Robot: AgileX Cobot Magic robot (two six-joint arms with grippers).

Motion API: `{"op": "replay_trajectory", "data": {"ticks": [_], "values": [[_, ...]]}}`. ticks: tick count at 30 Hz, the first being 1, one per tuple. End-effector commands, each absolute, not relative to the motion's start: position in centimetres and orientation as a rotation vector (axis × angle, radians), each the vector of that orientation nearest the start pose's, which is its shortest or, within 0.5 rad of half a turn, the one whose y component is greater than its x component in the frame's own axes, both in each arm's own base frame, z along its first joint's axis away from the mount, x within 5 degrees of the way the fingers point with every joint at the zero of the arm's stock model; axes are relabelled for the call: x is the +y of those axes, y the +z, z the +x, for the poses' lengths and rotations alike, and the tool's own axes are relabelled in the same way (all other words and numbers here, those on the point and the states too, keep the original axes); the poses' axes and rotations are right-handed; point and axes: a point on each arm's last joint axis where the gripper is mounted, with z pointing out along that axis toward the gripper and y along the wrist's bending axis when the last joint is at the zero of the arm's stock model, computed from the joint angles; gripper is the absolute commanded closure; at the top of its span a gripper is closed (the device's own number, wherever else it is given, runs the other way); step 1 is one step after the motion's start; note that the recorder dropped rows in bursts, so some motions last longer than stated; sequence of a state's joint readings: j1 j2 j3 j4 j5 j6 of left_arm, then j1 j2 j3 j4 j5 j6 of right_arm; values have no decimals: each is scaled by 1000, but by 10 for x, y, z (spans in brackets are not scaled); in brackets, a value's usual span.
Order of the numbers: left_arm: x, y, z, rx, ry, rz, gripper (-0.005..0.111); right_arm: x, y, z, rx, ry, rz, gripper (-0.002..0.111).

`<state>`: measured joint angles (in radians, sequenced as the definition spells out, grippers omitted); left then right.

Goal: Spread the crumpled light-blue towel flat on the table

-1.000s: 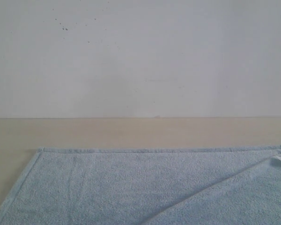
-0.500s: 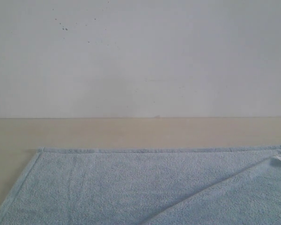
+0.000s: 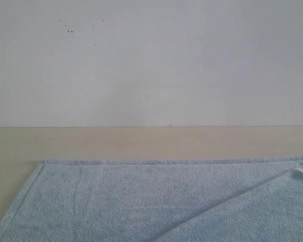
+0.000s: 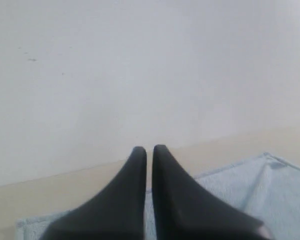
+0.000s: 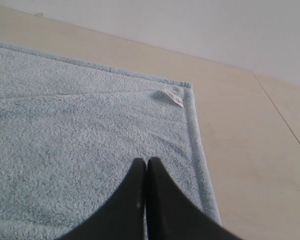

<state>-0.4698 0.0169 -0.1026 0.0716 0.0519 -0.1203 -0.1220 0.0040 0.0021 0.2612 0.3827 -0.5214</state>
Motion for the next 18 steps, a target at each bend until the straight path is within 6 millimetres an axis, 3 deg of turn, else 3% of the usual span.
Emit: {"op": "replay_trajectory", "data": {"ticks": [1, 6, 8, 18], "values": [[-15, 218, 54, 1553, -372, 69, 103, 2, 180, 53, 1847, -200, -210, 109], [-9, 195, 55, 1689, -265, -23, 103, 2, 180, 53, 1846, -198, -209, 109], [-6, 178, 52, 1884, -215, -52, 103, 2, 180, 53, 1846, -198, -209, 109], [-6, 177, 52, 1892, -224, -84, 103, 2, 180, 53, 1846, -198, -209, 109]]}}
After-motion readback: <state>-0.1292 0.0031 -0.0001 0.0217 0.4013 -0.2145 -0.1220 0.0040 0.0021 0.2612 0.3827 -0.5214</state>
